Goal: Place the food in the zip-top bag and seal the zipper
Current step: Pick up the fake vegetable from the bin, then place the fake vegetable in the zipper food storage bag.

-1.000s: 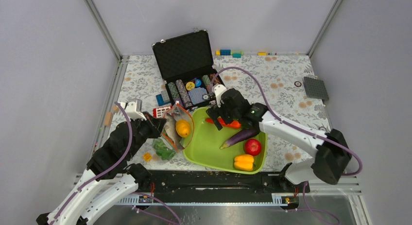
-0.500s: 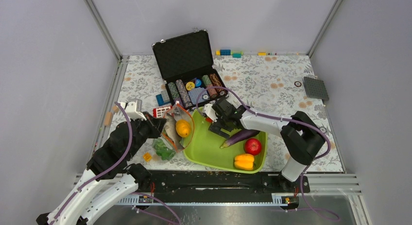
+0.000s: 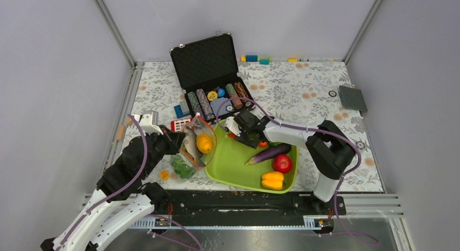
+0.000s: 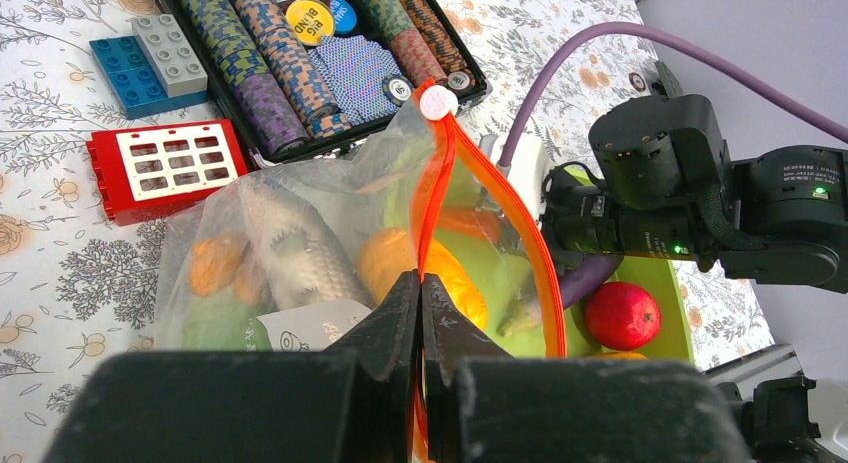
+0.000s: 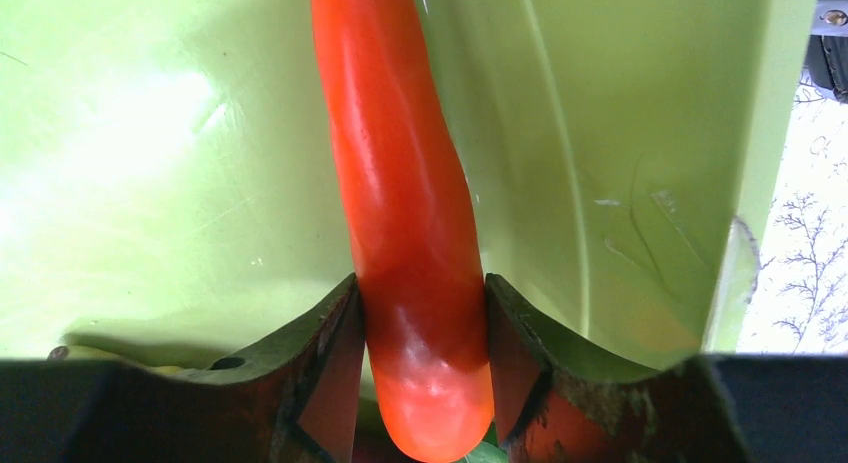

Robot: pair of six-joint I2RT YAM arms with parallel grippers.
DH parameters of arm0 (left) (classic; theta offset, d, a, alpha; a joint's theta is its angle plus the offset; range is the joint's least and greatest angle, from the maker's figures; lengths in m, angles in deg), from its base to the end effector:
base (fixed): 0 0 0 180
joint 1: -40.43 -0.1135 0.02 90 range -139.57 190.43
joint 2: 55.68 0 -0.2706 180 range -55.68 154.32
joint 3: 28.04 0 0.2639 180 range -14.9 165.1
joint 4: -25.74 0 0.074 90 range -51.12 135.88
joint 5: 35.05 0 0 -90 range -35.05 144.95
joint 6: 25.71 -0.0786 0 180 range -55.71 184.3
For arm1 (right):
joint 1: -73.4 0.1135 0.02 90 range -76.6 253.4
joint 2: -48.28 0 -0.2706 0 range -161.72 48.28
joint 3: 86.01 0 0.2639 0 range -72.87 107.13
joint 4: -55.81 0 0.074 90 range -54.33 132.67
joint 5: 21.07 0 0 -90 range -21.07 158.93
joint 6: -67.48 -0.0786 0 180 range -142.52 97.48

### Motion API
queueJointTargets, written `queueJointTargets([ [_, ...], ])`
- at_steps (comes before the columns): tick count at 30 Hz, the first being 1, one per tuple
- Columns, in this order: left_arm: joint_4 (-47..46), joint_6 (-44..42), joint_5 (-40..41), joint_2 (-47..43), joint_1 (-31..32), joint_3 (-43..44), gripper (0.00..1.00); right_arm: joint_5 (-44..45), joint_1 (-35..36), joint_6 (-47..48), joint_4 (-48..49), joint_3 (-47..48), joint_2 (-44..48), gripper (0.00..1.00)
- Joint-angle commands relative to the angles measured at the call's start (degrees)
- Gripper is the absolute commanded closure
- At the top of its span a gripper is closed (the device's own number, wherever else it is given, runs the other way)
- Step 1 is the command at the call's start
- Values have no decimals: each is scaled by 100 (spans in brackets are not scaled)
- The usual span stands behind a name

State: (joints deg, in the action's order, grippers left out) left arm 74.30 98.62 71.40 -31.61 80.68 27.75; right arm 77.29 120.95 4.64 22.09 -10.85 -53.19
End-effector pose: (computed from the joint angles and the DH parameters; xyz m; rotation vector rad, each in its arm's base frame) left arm 0.1215 -0.0737 0.3193 -0.1049 1.8981 -0.6325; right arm 0.2691 0.2772 0.1303 -1.5379 2.0986 -0.0639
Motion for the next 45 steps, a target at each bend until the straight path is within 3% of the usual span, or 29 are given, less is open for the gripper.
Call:
queueJointTargets([
  [1, -332, -77, -82, -15, -9, 37, 100, 21, -30, -68, -44, 82, 463, 63],
  [13, -414, -83, -98, -21, -9, 18, 100, -388, -27, -1279, 934, -1010, 3047, 68],
  [22, -427, -60, -113, 6, -10, 6, 100, -1948, -28, -3367, 3897, -1605, 4469, 75],
  [29, -277, -69, -68, 54, -9, 80, 100, -3010, 234, -5253, 6366, -1184, 3746, 78],
  [35, -354, -13, -94, 82, -13, 60, 100, -2692, 1063, -5343, 7327, -456, 2580, 79],
  [40, -362, -24, -277, 130, -11, 57, 100, -2433, 1294, -5316, 8332, -587, 1989, 79],
  [45, -438, -17, -356, 155, -13, 14, 100, -1984, 1395, -5340, 8703, -924, 1628, 79],
])
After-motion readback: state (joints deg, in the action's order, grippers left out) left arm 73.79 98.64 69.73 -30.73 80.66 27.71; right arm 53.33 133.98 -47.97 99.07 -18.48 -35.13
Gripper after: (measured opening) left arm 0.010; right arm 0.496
